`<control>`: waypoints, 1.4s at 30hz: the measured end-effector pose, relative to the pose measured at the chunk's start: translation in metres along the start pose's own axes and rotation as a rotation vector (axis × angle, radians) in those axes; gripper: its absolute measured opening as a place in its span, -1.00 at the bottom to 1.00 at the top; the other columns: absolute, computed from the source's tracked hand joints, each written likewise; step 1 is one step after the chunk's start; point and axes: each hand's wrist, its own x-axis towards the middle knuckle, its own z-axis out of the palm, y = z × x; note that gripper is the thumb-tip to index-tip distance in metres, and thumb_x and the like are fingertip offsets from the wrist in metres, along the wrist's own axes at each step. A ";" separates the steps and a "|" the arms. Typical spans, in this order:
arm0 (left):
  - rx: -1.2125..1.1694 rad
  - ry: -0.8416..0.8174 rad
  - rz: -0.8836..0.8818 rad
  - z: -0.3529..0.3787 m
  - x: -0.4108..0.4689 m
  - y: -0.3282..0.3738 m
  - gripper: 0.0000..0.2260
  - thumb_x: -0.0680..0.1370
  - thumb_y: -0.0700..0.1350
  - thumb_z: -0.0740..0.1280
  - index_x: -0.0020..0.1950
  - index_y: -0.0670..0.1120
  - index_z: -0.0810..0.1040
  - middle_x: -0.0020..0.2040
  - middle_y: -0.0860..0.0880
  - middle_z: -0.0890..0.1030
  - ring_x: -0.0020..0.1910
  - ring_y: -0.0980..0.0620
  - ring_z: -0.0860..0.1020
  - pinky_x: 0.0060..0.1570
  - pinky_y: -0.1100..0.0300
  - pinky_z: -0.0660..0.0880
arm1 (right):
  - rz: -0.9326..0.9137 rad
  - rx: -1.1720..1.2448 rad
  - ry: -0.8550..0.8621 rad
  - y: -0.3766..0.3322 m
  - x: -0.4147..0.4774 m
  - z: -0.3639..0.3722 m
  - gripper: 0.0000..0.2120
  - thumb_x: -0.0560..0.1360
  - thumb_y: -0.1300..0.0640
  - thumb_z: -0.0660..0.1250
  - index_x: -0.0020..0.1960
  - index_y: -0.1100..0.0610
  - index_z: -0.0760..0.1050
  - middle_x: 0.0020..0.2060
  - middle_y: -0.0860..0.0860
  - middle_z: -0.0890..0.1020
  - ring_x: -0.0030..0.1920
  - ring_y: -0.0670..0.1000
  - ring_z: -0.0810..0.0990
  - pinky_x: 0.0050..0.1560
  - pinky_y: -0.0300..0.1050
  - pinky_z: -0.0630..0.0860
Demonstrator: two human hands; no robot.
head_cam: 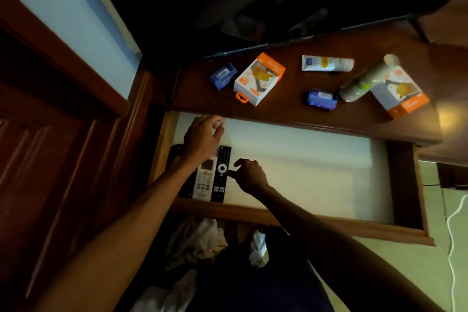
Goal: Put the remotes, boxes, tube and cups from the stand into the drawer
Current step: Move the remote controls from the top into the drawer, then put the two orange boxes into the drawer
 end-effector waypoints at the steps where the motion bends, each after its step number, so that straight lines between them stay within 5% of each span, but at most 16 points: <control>1: -0.027 0.023 0.015 0.000 0.006 0.010 -0.79 0.58 0.01 0.26 0.16 0.00 0.58 0.00 0.01 0.57 0.03 0.00 0.52 -0.07 0.11 0.46 | -0.009 0.026 0.018 0.003 -0.002 -0.016 -0.59 0.49 -0.14 0.38 0.21 0.09 0.56 -0.05 0.11 0.71 -0.02 0.15 0.66 -0.07 -0.02 0.57; 5: -0.106 0.045 0.102 0.002 0.031 0.053 -0.79 0.59 0.02 0.28 0.17 0.00 0.57 0.01 0.01 0.53 -0.01 0.07 0.50 -0.15 0.19 0.48 | -0.031 0.108 0.192 0.027 -0.012 -0.089 -0.66 0.46 -0.22 0.37 0.04 0.02 0.60 -0.12 -0.01 0.73 -0.09 0.07 0.67 -0.09 -0.05 0.56; 8: -0.128 0.085 0.148 0.010 0.055 0.079 -0.73 0.55 -0.01 0.37 0.20 -0.08 0.54 0.15 -0.13 0.50 0.15 -0.07 0.46 -0.01 0.12 0.52 | 0.013 0.183 0.334 0.061 -0.013 -0.141 -0.65 0.38 -0.32 0.34 -0.11 -0.05 0.58 -0.24 -0.05 0.72 -0.19 0.03 0.70 -0.11 -0.01 0.62; 11: 0.091 0.120 0.085 0.025 0.084 0.103 -0.45 0.43 0.12 0.46 0.34 -0.06 0.44 0.31 -0.17 0.42 0.30 -0.22 0.36 0.16 -0.13 0.44 | 0.011 0.210 0.451 0.099 -0.011 -0.185 -0.64 0.34 -0.30 0.30 -0.15 -0.02 0.56 -0.28 -0.04 0.71 -0.25 0.03 0.70 -0.19 0.07 0.64; 15: 0.180 -0.033 -0.167 0.045 0.105 0.117 -0.09 0.34 0.23 0.50 0.54 -0.03 0.14 0.55 -0.24 0.12 0.52 -0.31 0.09 0.39 -0.25 0.16 | 0.014 0.204 0.477 0.129 -0.009 -0.220 -0.80 0.40 -0.10 0.33 -0.15 0.01 0.59 -0.27 -0.02 0.71 -0.26 0.03 0.69 -0.18 0.11 0.65; 21: 0.292 0.094 -0.170 0.061 0.105 0.126 -0.21 0.33 0.13 0.52 0.46 -0.06 0.27 0.37 -0.23 0.40 0.36 -0.29 0.34 0.26 -0.19 0.32 | 0.009 0.167 0.402 0.134 0.000 -0.248 -0.91 0.44 0.00 0.41 -0.14 0.01 0.60 -0.23 0.02 0.71 -0.20 0.07 0.70 -0.11 0.08 0.65; 25: 0.137 0.193 -0.081 0.051 0.114 0.166 -0.11 0.32 0.08 0.56 0.53 -0.09 0.20 0.42 -0.20 0.36 0.36 -0.27 0.35 0.27 -0.19 0.35 | 0.147 0.120 0.437 0.151 0.004 -0.287 -0.73 0.37 -0.08 0.43 0.02 0.00 0.58 -0.01 0.09 0.69 0.00 0.16 0.65 -0.02 0.09 0.62; 28: -0.014 0.226 0.002 0.044 0.122 0.196 -0.08 0.30 0.04 0.60 0.53 -0.09 0.20 0.45 -0.16 0.32 0.38 -0.22 0.34 0.27 -0.17 0.39 | 0.195 0.046 0.630 0.172 0.006 -0.319 -0.46 0.36 0.00 0.49 0.26 0.14 0.42 0.16 0.17 0.58 0.17 0.26 0.55 0.02 0.11 0.51; 31: -0.133 0.234 0.049 0.045 0.124 0.213 -0.13 0.22 0.02 0.64 0.43 -0.09 0.32 0.36 -0.12 0.39 0.31 -0.15 0.43 0.17 -0.07 0.49 | 0.211 -0.010 0.779 0.199 0.020 -0.347 -0.27 0.31 0.00 0.53 0.35 0.20 0.30 0.26 0.23 0.43 0.27 0.29 0.40 0.15 0.17 0.41; 37: -0.199 0.188 0.042 0.051 0.118 0.229 -0.19 0.24 -0.07 0.65 0.41 -0.10 0.36 0.37 -0.10 0.35 0.23 0.12 0.39 0.04 0.18 0.46 | 0.246 -0.041 0.547 0.247 0.051 -0.380 0.12 0.28 -0.14 0.56 0.56 0.20 -0.04 0.52 0.23 0.16 0.53 0.28 0.11 0.47 0.23 0.15; 42: -0.232 0.159 0.075 0.047 0.109 0.229 -0.23 0.29 -0.16 0.63 0.42 -0.14 0.36 0.39 -0.13 0.32 0.26 0.11 0.40 -0.06 0.57 0.37 | 0.201 -0.051 0.550 0.265 0.045 -0.377 -0.15 0.32 -0.09 0.54 0.43 0.19 0.22 0.34 0.23 0.42 0.34 0.26 0.39 0.29 0.18 0.39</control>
